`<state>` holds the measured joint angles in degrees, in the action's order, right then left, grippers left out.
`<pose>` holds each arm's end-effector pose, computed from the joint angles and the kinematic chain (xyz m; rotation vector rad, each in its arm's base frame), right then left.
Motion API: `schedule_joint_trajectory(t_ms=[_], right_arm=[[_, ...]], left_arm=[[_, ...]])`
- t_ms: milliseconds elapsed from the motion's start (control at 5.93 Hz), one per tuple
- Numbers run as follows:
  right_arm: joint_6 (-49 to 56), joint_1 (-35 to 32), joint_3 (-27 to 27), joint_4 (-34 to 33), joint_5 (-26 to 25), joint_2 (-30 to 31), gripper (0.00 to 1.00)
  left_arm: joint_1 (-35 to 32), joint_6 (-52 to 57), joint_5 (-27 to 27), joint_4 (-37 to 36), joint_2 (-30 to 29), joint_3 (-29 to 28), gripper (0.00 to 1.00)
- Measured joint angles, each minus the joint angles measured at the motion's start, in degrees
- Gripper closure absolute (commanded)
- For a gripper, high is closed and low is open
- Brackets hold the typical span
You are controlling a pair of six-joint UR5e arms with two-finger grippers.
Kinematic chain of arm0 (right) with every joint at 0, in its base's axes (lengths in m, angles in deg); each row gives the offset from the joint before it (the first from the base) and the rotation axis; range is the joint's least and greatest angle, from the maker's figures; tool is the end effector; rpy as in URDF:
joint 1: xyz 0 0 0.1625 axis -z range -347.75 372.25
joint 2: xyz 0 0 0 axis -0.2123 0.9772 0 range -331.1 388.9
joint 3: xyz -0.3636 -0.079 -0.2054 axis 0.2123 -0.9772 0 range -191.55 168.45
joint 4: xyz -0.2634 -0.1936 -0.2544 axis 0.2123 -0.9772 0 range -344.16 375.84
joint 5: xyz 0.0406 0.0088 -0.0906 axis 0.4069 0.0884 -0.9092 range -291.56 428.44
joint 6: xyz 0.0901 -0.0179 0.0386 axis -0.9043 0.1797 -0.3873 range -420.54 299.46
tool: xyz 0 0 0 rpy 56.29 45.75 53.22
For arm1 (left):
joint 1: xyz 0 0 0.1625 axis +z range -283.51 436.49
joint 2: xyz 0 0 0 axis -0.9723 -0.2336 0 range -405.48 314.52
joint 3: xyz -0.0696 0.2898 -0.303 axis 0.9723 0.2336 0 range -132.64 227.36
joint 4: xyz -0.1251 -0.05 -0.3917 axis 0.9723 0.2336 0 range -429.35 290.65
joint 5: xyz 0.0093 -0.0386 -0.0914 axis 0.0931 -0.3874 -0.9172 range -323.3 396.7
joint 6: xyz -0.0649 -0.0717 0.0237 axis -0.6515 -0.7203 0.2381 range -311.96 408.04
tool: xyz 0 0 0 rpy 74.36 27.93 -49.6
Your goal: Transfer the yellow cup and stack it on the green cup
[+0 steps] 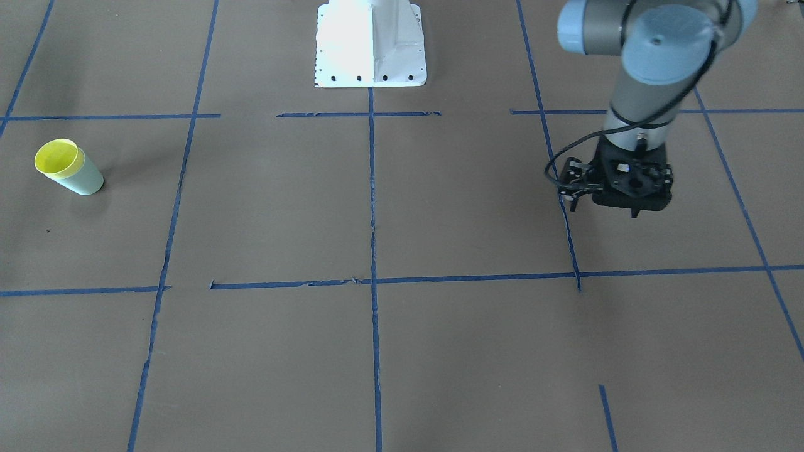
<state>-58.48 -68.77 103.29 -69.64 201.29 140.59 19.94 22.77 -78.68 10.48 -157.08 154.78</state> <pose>0.0112 -0.3491 0.5950 0.0823 -0.7549 -0.2332 0.2506 -0.5438 0.3414 0.2196 0.6220 0.2492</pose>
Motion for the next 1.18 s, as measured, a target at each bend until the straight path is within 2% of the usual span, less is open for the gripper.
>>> schedule_joint_trajectory(t_ms=[169, 338, 506, 844, 1181], right_arm=[[1.0, -3.4, 0.8, -4.1, 0.5, -0.3, 0.0], [1.2, -5.1, 1.0, -6.4, 0.7, -0.3, 0.0], [0.9, -5.6, 0.6, -7.2, 0.8, -0.2, 0.0], [0.5, -5.7, 0.2, -7.3, 0.9, -0.2, 0.0], [0.4, -5.7, 0.1, -7.3, 0.9, -0.2, 0.0]], left_arm=[[-7.7, 10.3, -8.0, 0.0, 5.8, -0.2, 0.0], [-13.9, 17.1, -13.7, 0.2, 11.6, -0.7, 0.0], [-18.5, 20.7, -16.2, 1.3, 17.9, -1.2, 0.0], [-27.2, 27.5, -17.5, 8.7, 28.3, -5.5, 0.0], [-32.3, 30.3, -18.7, 12.0, 33.5, -8.4, 0.0]])
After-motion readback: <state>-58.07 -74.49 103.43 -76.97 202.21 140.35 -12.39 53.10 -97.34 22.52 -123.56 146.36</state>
